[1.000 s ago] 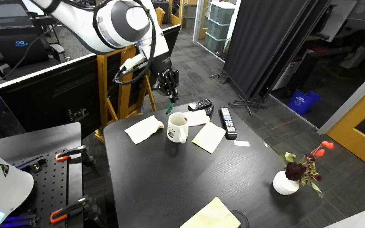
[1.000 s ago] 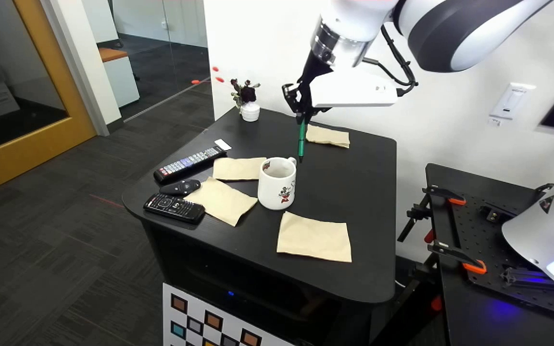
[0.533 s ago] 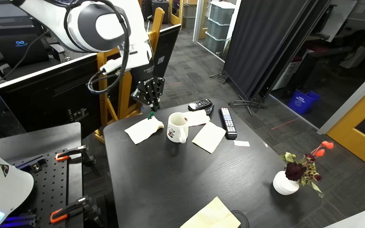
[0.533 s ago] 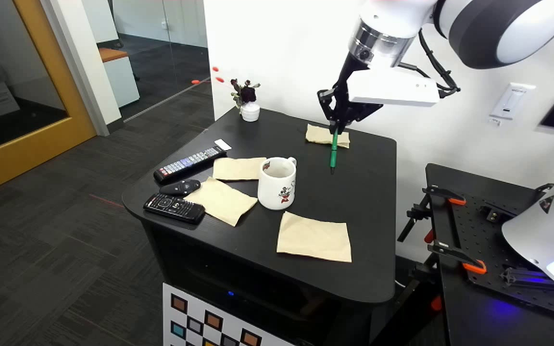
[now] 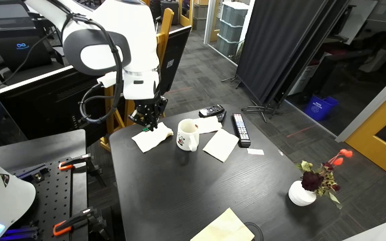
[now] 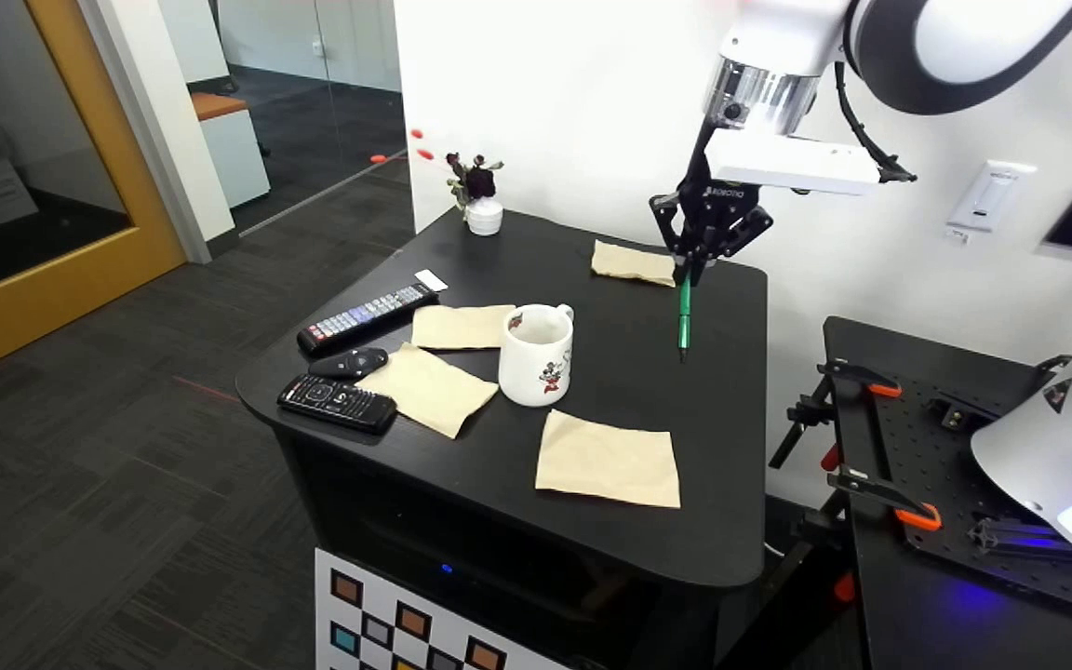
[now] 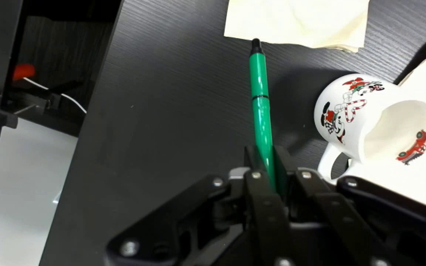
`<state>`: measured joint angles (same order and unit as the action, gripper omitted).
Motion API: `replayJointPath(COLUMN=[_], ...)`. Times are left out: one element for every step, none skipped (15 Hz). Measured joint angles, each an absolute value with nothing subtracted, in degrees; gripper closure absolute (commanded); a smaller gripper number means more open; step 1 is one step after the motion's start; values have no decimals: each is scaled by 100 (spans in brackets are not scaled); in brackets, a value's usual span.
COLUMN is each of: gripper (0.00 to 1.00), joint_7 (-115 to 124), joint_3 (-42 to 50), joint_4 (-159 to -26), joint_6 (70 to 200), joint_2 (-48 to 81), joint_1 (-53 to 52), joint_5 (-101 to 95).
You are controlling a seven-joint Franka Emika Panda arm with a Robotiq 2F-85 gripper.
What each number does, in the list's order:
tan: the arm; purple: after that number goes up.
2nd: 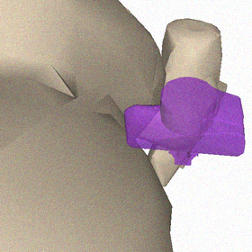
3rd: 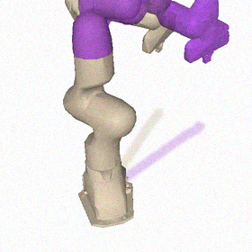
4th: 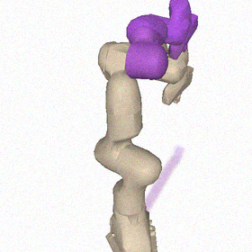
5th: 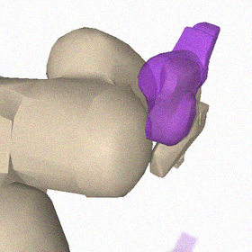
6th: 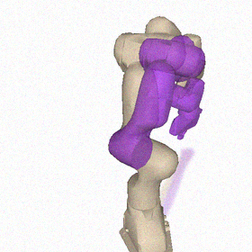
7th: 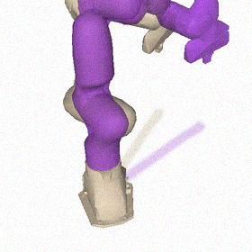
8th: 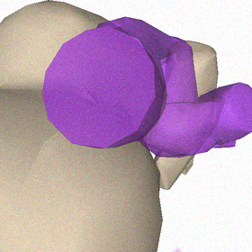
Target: Put the pen on the table
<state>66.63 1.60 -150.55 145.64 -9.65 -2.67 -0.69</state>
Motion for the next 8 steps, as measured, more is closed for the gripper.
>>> replayJointPath(gripper=[97, 97, 97, 97, 97, 97, 97, 97], joint_7=[6408, 6179, 5955, 5745, 5536, 5342, 5159, 5014], joint_3=[189, 219, 248, 275, 294, 305, 311, 313], joint_4=[-15055, -15053, -15051, -15043, -15026, -14997, -14955, -14902], joint_6=[14565, 14570, 14585, 14591, 14594, 14595, 14595, 14595], joint_2=[-919, -859, -782, -700, -605, -499, -379, -248], joint_1=[-204, -147, -93, -48, -9, 28, 57, 85], joint_5=[138, 313, 481, 639, 808, 973, 1135, 1266])
